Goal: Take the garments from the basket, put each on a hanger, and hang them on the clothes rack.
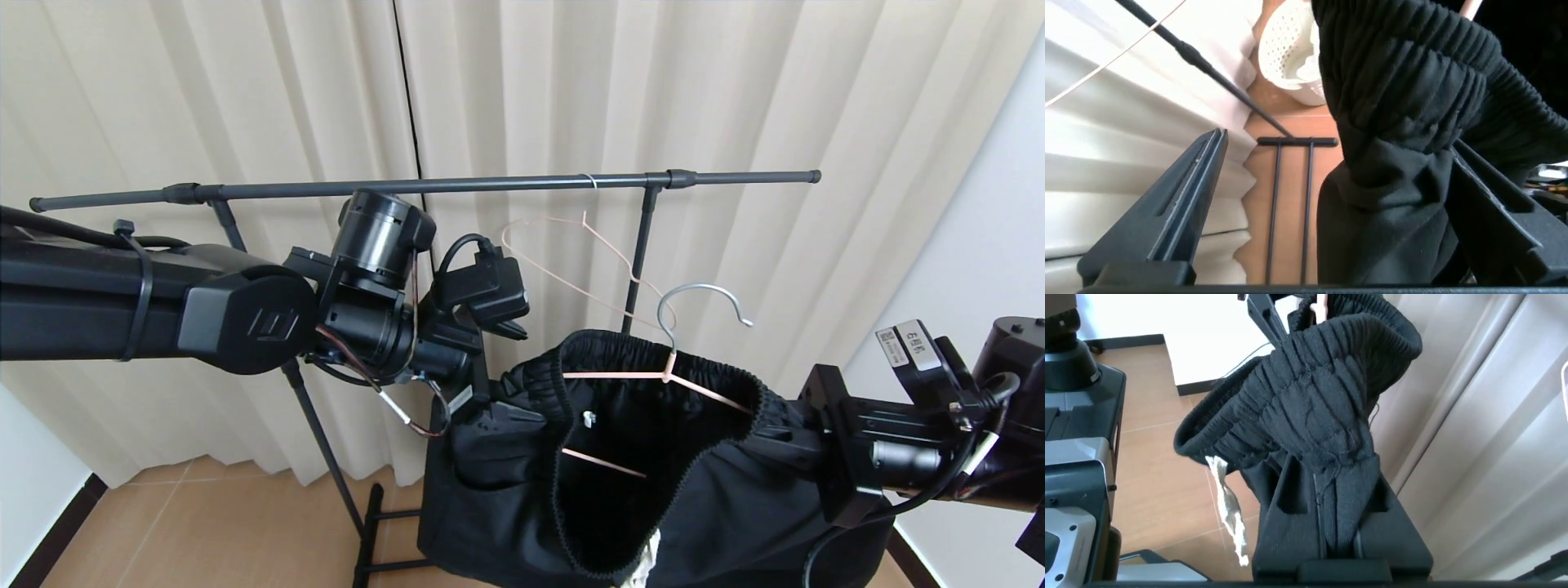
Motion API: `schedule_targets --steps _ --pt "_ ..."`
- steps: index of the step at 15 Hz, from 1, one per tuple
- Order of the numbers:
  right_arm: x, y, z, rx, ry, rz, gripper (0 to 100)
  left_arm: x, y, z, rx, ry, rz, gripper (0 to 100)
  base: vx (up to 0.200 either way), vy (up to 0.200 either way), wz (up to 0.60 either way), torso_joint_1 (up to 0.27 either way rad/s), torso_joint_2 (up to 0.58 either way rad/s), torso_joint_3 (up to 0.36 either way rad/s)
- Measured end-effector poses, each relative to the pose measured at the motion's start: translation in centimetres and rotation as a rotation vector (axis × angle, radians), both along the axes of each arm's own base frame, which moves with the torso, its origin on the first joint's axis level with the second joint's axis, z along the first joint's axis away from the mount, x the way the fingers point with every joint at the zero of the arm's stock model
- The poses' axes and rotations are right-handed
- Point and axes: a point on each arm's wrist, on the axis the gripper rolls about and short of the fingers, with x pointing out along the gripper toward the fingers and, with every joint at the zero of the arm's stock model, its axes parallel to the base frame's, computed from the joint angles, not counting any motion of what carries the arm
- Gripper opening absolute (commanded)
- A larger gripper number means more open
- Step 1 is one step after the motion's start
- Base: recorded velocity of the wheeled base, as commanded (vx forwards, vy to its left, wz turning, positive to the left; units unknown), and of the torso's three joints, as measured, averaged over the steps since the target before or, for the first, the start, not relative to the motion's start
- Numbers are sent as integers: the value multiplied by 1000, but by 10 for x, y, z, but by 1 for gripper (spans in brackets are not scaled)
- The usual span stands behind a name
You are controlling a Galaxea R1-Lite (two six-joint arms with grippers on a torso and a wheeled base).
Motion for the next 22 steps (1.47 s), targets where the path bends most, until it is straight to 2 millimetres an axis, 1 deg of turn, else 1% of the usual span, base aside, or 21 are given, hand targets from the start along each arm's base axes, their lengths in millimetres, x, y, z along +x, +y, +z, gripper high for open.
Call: schedule_targets --steps 3,8,9,16,21,22 --pt "0 3 2 2 -10 13 0 -5 -7 -1 -32 60 -19 100 0 0 0 0 0 0" --pt "0 6 4 4 -17 22 0 -6 -9 -8 -23 83 -27 100 0 0 0 0 0 0" --pt "0 6 5 5 -20 24 0 -6 -9 -9 -20 88 -28 0 0 0 0 0 0 0" --pt "2 7 7 15 -10 21 0 -8 -8 -11 -14 97 -26 0 0 0 0 0 0 0" --pt "4 6 11 39 36 1 0 -11 -3 -6 -21 84 -18 0 0 0 0 0 0 0" --pt "4 6 11 41 39 0 100 -12 -2 -4 -24 80 -15 0 0 0 0 0 0 0"
